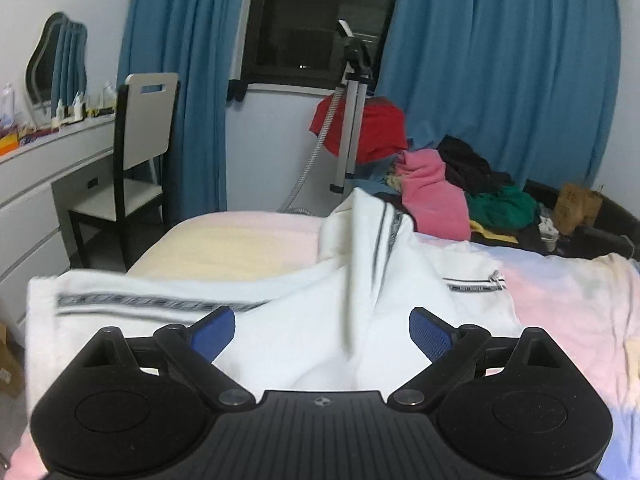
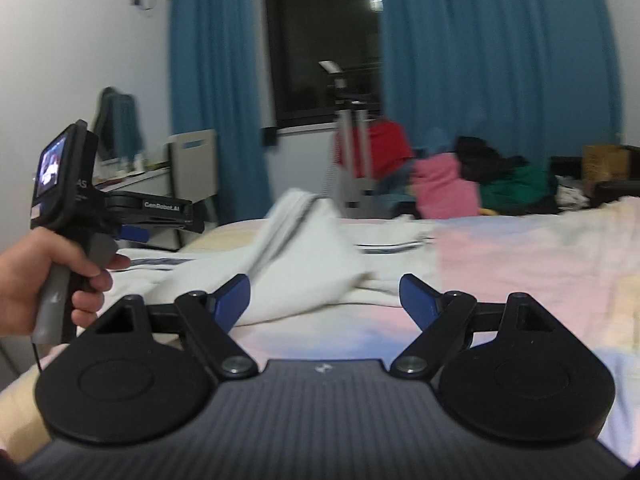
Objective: Fold clothes
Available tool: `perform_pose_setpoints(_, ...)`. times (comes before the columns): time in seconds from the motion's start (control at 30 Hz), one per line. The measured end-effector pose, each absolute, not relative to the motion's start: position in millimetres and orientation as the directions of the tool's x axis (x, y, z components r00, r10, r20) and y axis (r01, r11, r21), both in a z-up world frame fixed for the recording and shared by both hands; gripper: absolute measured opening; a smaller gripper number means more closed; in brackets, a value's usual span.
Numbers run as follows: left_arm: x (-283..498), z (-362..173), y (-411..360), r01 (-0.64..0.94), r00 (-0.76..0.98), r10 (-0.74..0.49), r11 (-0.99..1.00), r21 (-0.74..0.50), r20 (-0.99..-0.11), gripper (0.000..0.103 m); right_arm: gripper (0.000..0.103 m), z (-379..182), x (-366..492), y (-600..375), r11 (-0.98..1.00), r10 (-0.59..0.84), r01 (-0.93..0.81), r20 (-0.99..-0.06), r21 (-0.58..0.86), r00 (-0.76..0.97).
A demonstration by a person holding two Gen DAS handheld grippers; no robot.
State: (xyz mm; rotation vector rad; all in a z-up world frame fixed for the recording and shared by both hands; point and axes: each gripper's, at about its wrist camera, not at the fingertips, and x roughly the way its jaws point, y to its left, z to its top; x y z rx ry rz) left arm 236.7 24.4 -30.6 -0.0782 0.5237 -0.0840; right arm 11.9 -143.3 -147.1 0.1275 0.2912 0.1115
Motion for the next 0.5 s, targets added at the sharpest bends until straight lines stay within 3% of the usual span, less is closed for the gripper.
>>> perform_pose_setpoints(0.13, 293, -40, -2, 0.036, 0.871, -0.087, 0.993, -0.115, -0.484, 0.095, 0.083, -161, 27, -170, 0.969, 0.117, -0.042, -0.3, 0.244, 0.947)
perform_pose_setpoints(0.27, 361, -56, -6, 0.015, 0.876, -0.098, 0.984, -0.176, -0.472, 0.095, 0.083, -187, 48, -179, 0.975, 0.04, 0.024, -0.283, 0.221, 0.958)
perform_pose_setpoints(0.4, 432, -71, -2, 0.007, 0.865, -0.129, 0.97, -0.244, -0.485, 0.088, 0.083, -214, 84, -190, 0.973, -0.006, 0.08, -0.319, 0.217, 0.948)
perform_pose_setpoints(0.5, 474, -77, -14, -0.003, 0.851, -0.09, 0.984, -0.177, -0.517, 0.079, 0.083, -232, 106, -200, 0.961, -0.016, 0.109, -0.34, 0.255, 0.94)
